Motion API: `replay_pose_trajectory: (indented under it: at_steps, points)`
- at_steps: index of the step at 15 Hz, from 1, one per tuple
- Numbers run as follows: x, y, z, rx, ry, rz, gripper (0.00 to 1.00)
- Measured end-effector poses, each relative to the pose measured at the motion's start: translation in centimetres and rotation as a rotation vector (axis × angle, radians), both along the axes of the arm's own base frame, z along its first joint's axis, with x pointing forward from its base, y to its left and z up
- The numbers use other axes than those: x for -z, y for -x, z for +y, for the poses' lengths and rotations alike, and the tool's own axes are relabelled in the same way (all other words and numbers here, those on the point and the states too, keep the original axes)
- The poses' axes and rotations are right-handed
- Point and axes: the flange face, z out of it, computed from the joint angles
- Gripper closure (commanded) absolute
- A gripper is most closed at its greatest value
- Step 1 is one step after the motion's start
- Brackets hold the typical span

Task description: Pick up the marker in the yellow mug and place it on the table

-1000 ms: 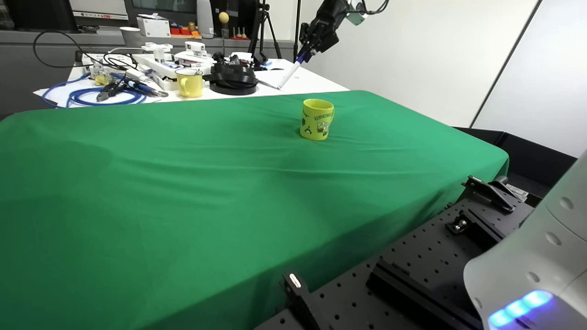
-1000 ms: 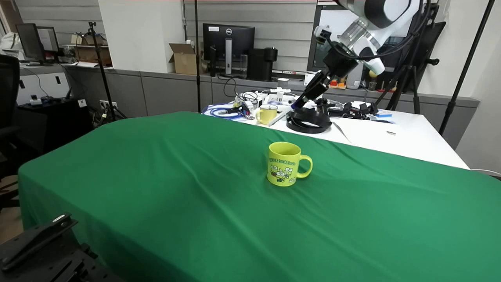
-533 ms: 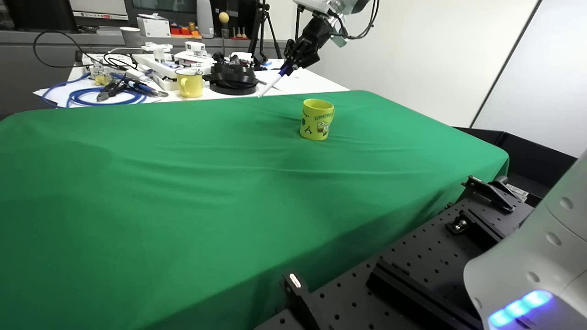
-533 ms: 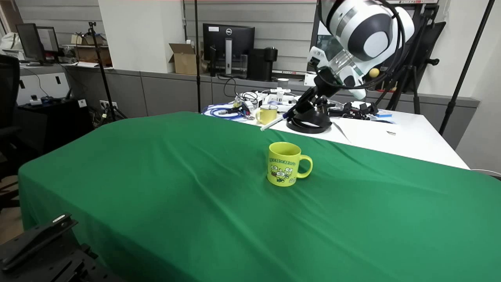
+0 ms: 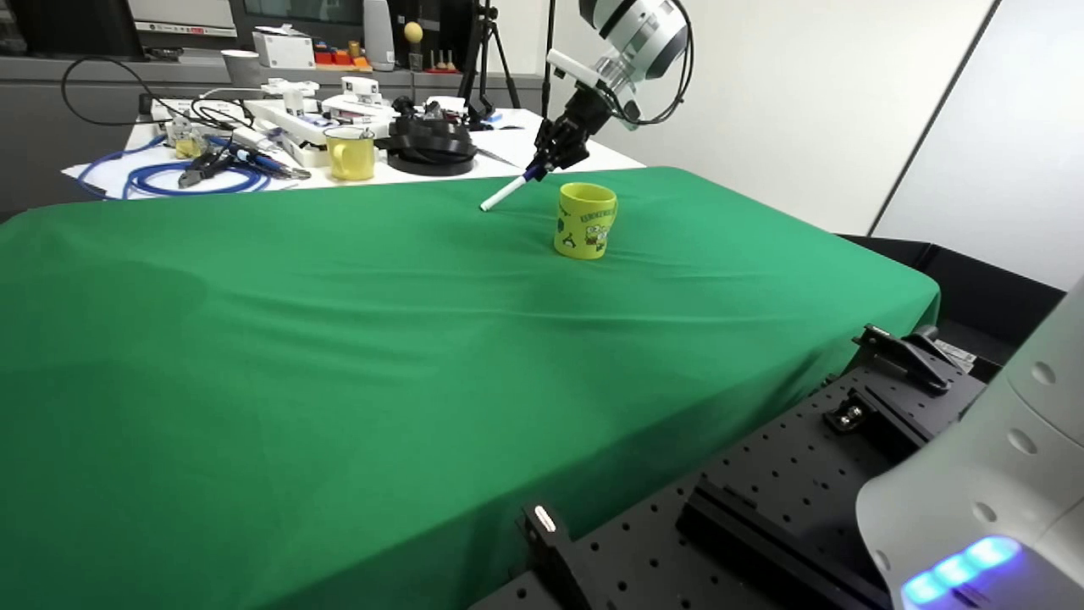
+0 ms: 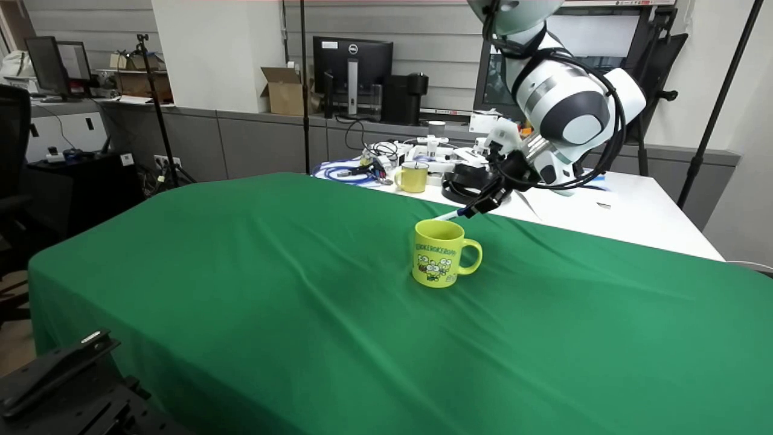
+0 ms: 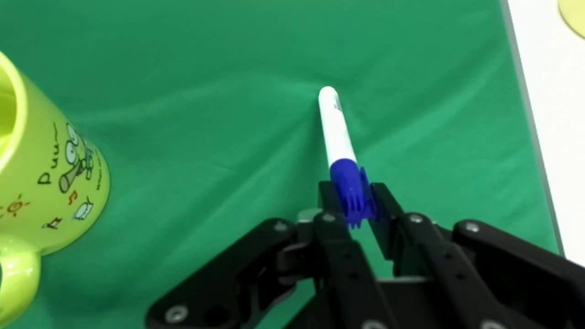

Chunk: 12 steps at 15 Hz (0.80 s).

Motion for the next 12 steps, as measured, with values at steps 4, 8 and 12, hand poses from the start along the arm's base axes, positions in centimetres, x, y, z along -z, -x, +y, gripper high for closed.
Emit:
replay_pose_trajectory:
  at_steps: [4,8,12]
  points:
    - [1.2,-0.4,-0.8,0.023,0.002,0.010,0.94]
    - [0.8,-1.0,-0.8,0.022,0.014,-0.005,0.94]
    - [0.3,-1.5,-0.6,0.004,0.047,-0.003,0.39]
